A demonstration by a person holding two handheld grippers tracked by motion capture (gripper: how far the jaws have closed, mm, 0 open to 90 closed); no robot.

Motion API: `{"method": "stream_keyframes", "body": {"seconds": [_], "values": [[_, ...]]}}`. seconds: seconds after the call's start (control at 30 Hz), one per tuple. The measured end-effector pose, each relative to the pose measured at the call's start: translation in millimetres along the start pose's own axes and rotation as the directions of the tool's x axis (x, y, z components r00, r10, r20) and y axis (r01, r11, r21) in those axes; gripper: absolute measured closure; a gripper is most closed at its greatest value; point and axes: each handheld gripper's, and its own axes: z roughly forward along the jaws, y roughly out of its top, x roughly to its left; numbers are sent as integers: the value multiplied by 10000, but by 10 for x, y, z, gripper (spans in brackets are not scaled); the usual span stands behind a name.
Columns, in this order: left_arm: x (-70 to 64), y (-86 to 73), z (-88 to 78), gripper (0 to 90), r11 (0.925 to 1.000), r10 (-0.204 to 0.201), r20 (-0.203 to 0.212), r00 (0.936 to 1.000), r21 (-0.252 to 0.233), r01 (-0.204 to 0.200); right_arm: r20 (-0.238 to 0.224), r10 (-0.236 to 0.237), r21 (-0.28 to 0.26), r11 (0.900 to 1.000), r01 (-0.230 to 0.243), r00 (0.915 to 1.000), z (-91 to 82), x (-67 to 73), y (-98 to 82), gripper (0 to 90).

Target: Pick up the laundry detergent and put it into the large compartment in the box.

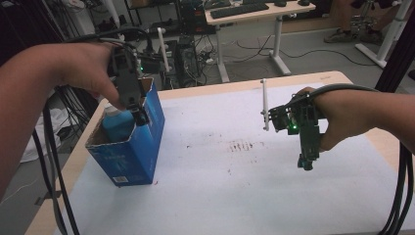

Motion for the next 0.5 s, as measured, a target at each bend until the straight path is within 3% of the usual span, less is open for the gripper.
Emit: {"method": "stream_keyframes", "body": {"seconds": [0.07, 0.3, 0.5], "values": [[-58, 78, 42, 18, 9995, 310, 126, 9994, 93, -312, 13, 0, -10, 10000, 0, 10000, 0, -2, 0, 25], [-132, 225, 199, 17, 9979, 636, 377, 9973, 57, -638, -9, -121, -18, 9999, 121, 9999, 8, -12, 11, 24], [-165, 276, 336, 17, 9954, 903, 199, 9957, 293, -908, -55, -36, 20, 10000, 36, 10000, 14, -19, 18, 24]]}}
